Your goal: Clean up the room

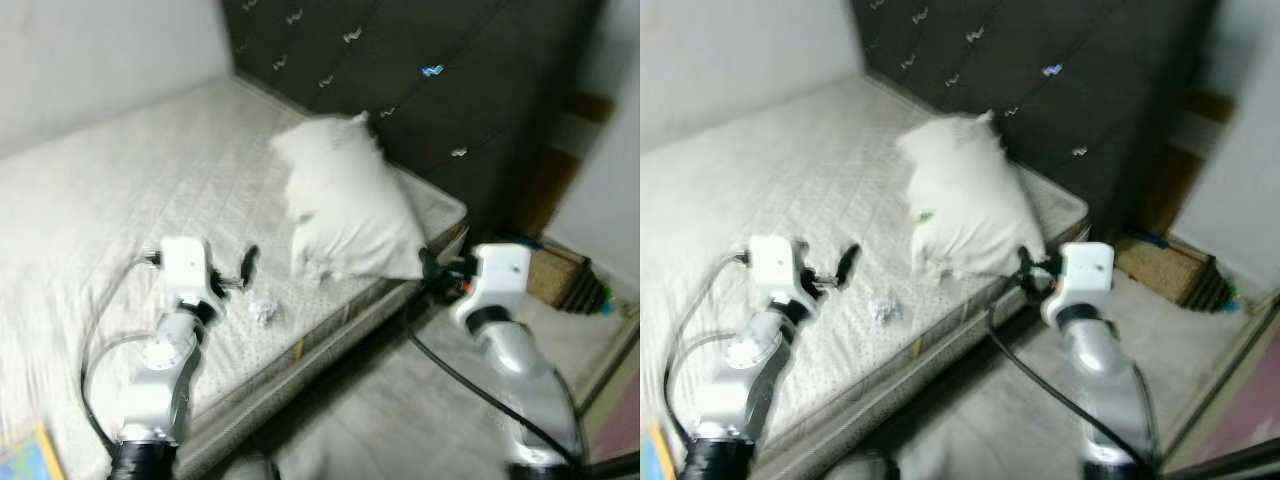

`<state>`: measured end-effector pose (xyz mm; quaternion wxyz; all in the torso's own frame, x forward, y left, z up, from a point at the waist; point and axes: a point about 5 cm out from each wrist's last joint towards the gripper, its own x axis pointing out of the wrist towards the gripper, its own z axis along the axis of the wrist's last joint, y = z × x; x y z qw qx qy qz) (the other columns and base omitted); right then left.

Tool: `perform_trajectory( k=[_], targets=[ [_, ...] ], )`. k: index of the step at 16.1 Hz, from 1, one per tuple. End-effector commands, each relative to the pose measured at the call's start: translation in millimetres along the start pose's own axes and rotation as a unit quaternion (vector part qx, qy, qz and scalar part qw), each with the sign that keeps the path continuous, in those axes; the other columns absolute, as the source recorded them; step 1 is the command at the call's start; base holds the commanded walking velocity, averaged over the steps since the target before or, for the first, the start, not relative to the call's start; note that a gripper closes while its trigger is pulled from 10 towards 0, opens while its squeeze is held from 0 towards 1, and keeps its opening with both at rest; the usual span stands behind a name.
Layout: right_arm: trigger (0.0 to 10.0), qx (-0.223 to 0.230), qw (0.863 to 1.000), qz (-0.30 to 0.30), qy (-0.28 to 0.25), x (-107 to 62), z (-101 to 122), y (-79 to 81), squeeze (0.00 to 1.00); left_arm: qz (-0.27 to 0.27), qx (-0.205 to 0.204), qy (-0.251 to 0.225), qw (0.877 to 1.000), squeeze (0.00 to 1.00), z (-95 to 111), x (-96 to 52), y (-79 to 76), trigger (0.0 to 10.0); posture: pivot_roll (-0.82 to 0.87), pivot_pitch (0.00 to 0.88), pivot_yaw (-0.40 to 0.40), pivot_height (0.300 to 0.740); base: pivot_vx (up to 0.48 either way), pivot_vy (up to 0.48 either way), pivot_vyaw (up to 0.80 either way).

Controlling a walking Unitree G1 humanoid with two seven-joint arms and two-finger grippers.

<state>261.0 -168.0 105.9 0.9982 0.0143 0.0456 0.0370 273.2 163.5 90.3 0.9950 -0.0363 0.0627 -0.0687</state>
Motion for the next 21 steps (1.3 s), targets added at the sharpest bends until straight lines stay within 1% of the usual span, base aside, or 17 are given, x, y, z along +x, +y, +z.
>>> perform_trajectory(
  k=[1,4,6,7,8,9,10,11,12,13,15,18,20,21],
  targets=[
    [10.0,-0.001,1.0,0.007,-0.003,0.3,1.9,2.6,0.0,0.004,0.003,-0.001,1.0,0.0,2.4,1.1,2.1,10.0,-0.06,0.0,0.022,0.74,0.0,0.0,0.8],
    [10.0,-0.004,1.0,0.009,-0.003,1.0,2.1,2.7,0.0,0.01,0.006,-0.006,1.0,0.0,3.0,1.6,2.4,10.0,-0.06,0.0,0.02,0.74,0.0,0.0,0.8],
    [10.0,-0.004,1.0,0.009,-0.003,1.5,1.8,2.1,0.0,0.017,0.025,-0.009,1.0,0.0,3.1,1.1,3.0,10.0,-0.05,0.0,0.018,0.74,0.0,0.0,0.8],
    [10.0,-0.004,1.0,0.01,-0.003,1.8,1.9,2.3,0.0,0.014,0.021,-0.005,1.0,0.0,2.2,1.0,2.2,10.0,-0.05,0.0,0.018,0.74,0.0,0.0,0.8],
    [10.0,-0.004,1.0,0.011,-0.005,2.7,2.8,2.9,0.0,-0.001,-0.004,-0.006,1.0,0.0,3.4,0.2,-1.4,10.0,-0.05,0.0,0.018,0.74,0.0,0.0,0.8],
    [10.0,-0.005,1.0,0.011,-0.006,3.2,3.3,3.0,0.0,0.001,-0.008,-0.006,1.0,0.0,3.7,0.0,-1.6,10.0,-0.05,0.0,0.018,0.74,0.0,0.0,0.8],
    [10.0,-0.005,1.0,0.01,-0.007,3.4,4.0,2.6,0.0,0.005,-0.003,-0.003,1.0,0.0,3.8,-0.2,-1.3,10.0,-0.05,0.0,0.019,0.74,0.0,0.0,0.8],
    [10.0,-0.005,1.0,0.006,-0.01,3.6,4.5,1.8,0.0,-0.004,-0.038,0.0,0.999,0.0,2.9,-0.2,-1.9,10.0,-0.05,0.0,0.02,0.74,0.0,0.0,0.8],
    [10.0,-0.007,1.0,0.004,-0.011,3.7,4.7,0.9,0.0,0.003,-0.023,-0.002,1.0,0.0,2.7,-0.2,0.4,10.0,-0.06,0.0,0.022,0.74,0.0,0.0,0.8],
    [10.0,-0.008,1.0,0.001,-0.011,3.9,4.9,-0.1,0.0,0.014,0.011,-0.014,1.0,0.0,3.6,-0.4,3.5,10.0,-0.06,0.0,0.021,0.74,0.0,0.0,0.8],
    [10.0,-0.009,1.0,-0.001,-0.013,4.0,5.7,-1.5,0.0,0.001,-0.006,-0.022,1.0,0.0,4.8,-0.9,-0.2,10.0,-0.06,0.0,0.019,0.74,0.0,0.0,0.8],
    [10.0,-0.003,1.0,-0.001,-0.015,4.6,6.7,-1.2,0.0,-0.004,0.013,-0.029,0.999,0.0,6.2,-1.3,-0.6,10.0,-0.06,0.0,0.019,0.74,0.0,0.0,0.8],
    [10.0,0.003,1.0,-0.004,-0.018,5.7,8.3,-1.5,0.0,-0.019,-0.01,-0.03,0.999,0.0,5.8,-2.3,-0.6,10.0,-0.06,0.0,0.017,0.74,0.0,0.0,0.73],
    [10.0,0.007,1.0,-0.007,-0.018,5.9,8.9,-2.4,0.0,-0.023,-0.012,-0.032,0.999,0.0,6.2,-3.1,-1.1,10.0,-0.06,0.0,0.017,0.74,0.0,0.0,0.0]
  ],
)
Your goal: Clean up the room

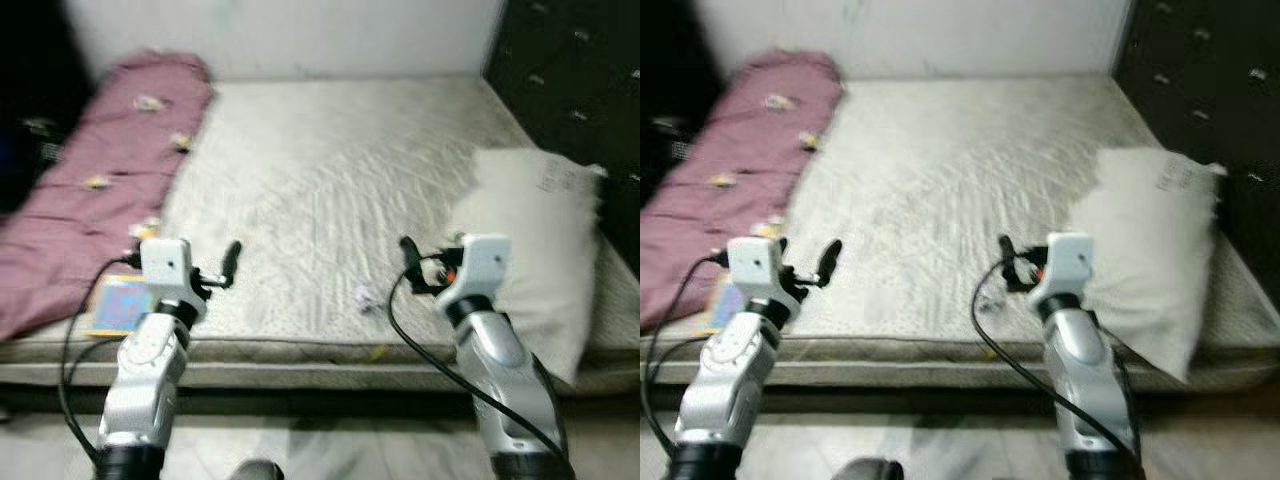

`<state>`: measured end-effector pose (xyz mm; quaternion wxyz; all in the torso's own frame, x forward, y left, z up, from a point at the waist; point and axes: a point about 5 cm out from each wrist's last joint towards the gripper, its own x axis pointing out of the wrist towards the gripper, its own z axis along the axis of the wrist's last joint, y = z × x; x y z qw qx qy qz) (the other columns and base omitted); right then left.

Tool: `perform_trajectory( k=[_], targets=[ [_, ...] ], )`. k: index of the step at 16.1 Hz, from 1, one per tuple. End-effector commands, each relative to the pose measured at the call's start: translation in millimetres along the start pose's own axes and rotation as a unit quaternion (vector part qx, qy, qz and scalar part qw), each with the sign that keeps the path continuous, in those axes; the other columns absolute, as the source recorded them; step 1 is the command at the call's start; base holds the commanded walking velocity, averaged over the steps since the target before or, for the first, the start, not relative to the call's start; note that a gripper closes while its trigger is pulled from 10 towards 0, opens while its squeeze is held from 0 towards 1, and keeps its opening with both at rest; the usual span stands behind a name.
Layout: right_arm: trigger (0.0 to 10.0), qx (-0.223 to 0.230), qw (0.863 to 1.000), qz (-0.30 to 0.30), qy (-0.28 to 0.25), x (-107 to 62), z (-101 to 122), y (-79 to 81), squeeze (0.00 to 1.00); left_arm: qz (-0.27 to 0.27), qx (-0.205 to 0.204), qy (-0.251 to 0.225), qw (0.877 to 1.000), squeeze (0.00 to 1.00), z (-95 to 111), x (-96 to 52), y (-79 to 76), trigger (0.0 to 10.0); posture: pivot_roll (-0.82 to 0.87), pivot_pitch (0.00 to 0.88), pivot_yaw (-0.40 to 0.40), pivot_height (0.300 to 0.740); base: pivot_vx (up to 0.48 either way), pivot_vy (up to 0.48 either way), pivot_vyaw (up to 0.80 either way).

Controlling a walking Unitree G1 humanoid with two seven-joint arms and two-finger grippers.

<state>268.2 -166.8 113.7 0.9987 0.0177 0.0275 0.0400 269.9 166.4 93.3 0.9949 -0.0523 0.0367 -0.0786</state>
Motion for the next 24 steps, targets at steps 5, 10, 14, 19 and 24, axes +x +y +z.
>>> perform_trajectory(
  k=[5,10,14,19,24],
  targets=[
    [10.0,0.01,1.0,-0.019,-0.003,-1.2,0.6,-5.8,0.0,-0.027,-0.006,-0.013,1.0,0.0,4.3,-0.2,-6.3,10.0,-0.06,0.0,0.016,0.74,0.0,0.0,0.0],
    [10.0,0.017,0.999,-0.027,0.003,-1.6,-0.8,-7.9,0.0,-0.036,-0.008,-0.016,0.999,0.0,4.8,-1.4,-8.0,10.0,-0.06,0.0,0.016,0.74,0.119,0.0,0.0],
    [10.0,0.01,1.0,-0.029,0.003,-2.4,-1.0,-9.0,0.0,-0.044,-0.013,-0.015,0.999,0.0,4.8,-2.4,-9.8,10.0,-0.06,0.0,0.016,0.74,0.323,0.0,0.0],
    [10.0,0.007,0.999,-0.031,0.005,-3.6,-1.8,-9.7,0.0,-0.042,-0.014,-0.014,0.999,0.0,4.3,-3.7,-9.1,10.0,-0.06,0.0,0.014,0.74,0.349,0.0,0.0],
    [10.0,0.013,0.999,-0.033,0.004,-3.5,-2.4,-9.1,0.0,-0.011,-0.014,0.006,1.0,0.0,-0.4,-2.3,-4.6,10.0,-0.06,0.0,0.018,0.74,0.113,0.0,0.0]
  ],
)
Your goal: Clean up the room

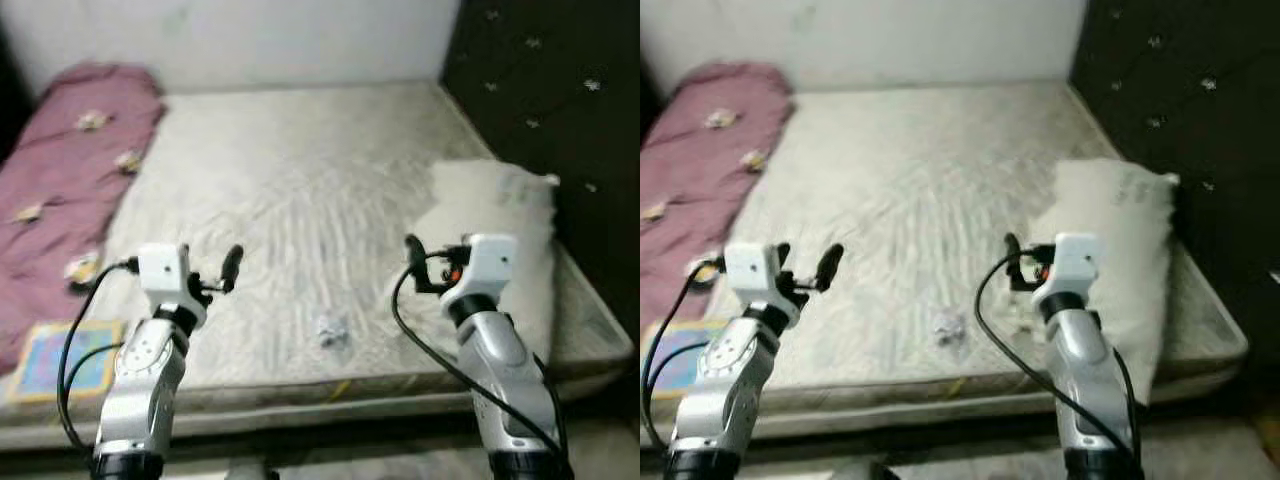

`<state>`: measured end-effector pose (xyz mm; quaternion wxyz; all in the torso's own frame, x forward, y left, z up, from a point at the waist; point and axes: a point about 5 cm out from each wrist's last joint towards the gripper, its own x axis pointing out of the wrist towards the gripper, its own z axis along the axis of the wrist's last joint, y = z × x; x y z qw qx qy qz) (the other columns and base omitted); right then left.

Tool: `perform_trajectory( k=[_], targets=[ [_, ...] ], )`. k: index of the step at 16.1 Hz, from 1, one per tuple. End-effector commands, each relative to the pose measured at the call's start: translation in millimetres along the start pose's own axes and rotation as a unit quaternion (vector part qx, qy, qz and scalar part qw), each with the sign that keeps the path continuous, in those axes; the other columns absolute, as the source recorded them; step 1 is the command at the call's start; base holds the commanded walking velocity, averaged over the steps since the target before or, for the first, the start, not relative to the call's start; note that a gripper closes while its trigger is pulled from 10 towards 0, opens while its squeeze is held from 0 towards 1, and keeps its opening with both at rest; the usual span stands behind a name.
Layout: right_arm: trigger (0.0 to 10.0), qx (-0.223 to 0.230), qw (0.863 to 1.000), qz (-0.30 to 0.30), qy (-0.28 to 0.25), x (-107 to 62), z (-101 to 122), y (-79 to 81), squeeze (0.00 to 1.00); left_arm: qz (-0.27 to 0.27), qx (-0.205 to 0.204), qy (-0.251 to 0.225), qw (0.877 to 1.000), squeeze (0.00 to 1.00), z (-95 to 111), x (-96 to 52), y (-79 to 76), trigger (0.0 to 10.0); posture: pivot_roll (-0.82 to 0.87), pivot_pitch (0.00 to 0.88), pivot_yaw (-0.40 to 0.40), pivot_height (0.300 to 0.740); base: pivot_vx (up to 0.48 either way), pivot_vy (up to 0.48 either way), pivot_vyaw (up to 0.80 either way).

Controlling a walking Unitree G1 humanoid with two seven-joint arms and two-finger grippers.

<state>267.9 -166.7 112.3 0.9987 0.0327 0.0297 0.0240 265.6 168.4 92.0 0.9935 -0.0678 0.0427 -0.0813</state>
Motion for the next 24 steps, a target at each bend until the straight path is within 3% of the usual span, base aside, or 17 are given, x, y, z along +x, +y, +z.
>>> perform_trajectory(
  k=[1,3,9,13,24],
  targets=[
    [10.0,0.0,1.0,-0.018,0.004,-3.3,-1.5,-10.1,0.0,-0.004,0.0,0.006,1.0,0.0,0.0,2.9,-5.6,10.0,-0.06,0.0,0.018,0.74,0.0,0.0,0.0],
    [10.0,0.004,1.0,-0.022,0.008,-3.5,-2.6,-10.8,0.0,0.003,0.006,0.008,1.0,0.0,-0.6,3.7,-4.7,10.0,-0.07,0.0,0.019,0.74,0.0,0.0,0.0],
    [10.0,0.004,1.0,-0.024,0.007,-2.0,-2.3,-11.2,0.0,-0.005,-0.017,0.006,1.0,0.0,0.3,6.1,-5.8,10.0,-0.06,0.0,0.02,0.74,0.0,0.48,-0.08],
    [10.0,0.004,1.0,-0.024,0.007,-2.3,-3.1,-10.5,0.0,-0.009,-0.011,-0.007,1.0,0.0,3.3,5.8,-6.8,10.0,-0.06,0.0,0.018,0.74,0.0,0.48,0.0],
    [10.0,0.003,1.0,-0.025,0.003,-0.3,-3.1,-10.3,0.0,-0.022,-0.009,-0.013,1.0,0.0,4.4,5.3,-9.2,10.0,-0.06,0.0,0.018,0.74,0.0,0.0,0.0]
  ],
)
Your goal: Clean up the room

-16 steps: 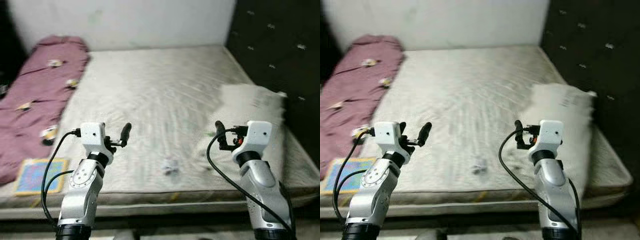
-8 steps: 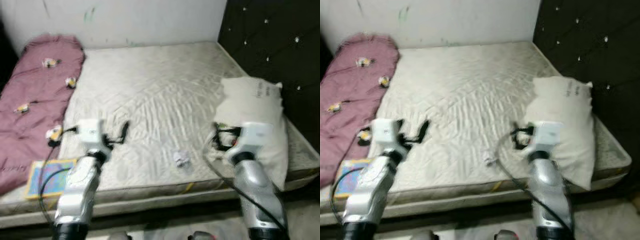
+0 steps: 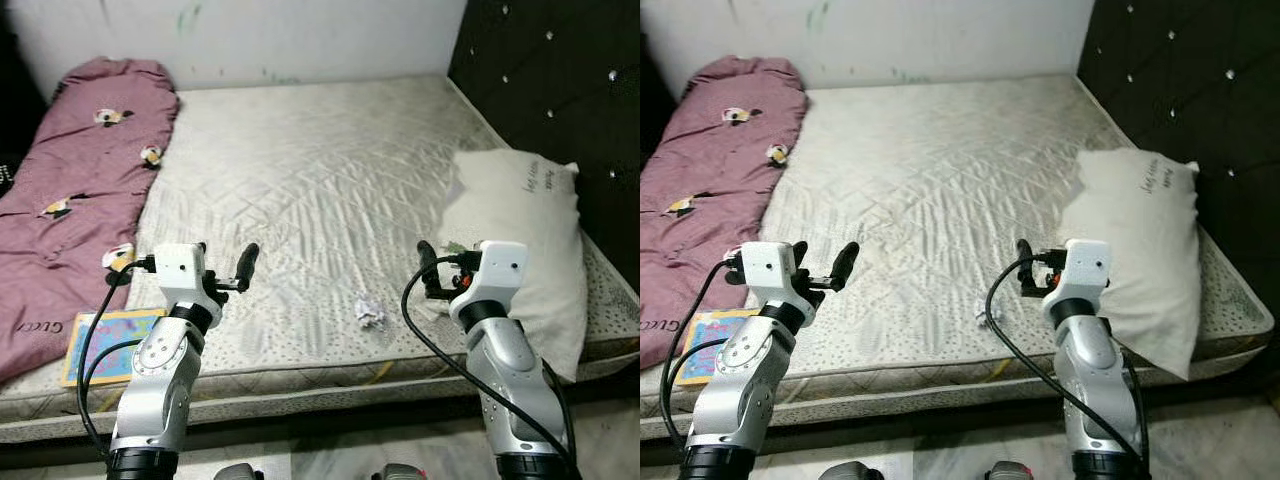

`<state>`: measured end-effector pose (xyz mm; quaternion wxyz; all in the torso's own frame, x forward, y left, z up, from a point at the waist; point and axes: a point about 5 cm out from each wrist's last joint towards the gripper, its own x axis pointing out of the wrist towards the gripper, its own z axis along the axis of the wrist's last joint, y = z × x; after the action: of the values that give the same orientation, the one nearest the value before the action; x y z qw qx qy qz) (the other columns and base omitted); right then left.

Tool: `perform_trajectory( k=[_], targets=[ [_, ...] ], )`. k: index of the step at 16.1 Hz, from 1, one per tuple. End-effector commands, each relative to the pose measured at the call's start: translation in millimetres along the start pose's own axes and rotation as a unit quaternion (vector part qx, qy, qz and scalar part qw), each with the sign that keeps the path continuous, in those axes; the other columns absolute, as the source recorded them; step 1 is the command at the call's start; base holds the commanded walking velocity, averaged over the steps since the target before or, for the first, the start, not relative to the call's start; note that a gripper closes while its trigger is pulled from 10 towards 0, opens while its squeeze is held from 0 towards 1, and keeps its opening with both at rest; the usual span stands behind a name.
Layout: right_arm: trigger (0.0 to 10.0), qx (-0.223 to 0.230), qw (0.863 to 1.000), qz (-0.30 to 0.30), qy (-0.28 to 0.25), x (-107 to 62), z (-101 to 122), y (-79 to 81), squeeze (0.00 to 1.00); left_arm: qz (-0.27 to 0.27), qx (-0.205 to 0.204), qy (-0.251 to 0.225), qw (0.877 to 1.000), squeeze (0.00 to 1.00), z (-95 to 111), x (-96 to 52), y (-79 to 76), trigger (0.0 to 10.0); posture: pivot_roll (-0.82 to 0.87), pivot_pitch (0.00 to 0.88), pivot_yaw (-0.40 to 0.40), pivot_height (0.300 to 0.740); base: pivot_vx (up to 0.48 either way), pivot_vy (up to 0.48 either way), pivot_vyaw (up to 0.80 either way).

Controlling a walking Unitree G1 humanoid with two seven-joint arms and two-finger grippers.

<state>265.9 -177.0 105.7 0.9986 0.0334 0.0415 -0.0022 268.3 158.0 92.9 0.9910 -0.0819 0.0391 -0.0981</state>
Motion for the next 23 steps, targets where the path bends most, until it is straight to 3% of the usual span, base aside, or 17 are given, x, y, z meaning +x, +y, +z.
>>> perform_trajectory(
  k=[1,12,23],
  targets=[
    [10.0,0.002,1.0,-0.001,-0.007,1.6,2.8,-0.3,0.0,-0.005,0.004,-0.009,1.0,0.0,4.6,0.7,0.5,10.0,-0.06,0.0,0.017,0.74,0.0,0.0,0.0],
    [10.0,0.004,1.0,0.002,-0.006,0.0,2.2,0.7,0.0,-0.003,0.008,-0.005,1.0,0.0,3.3,0.5,-0.4,10.0,-0.06,0.0,0.018,0.736,0.0,0.0,0.0],
    [10.0,0.007,1.0,0.004,-0.004,-0.5,0.8,1.5,0.0,0.007,0.013,-0.005,1.0,0.0,3.2,2.0,2.1,10.0,-0.06,0.0,0.019,0.619,0.0,0.0,0.0]
  ],
)
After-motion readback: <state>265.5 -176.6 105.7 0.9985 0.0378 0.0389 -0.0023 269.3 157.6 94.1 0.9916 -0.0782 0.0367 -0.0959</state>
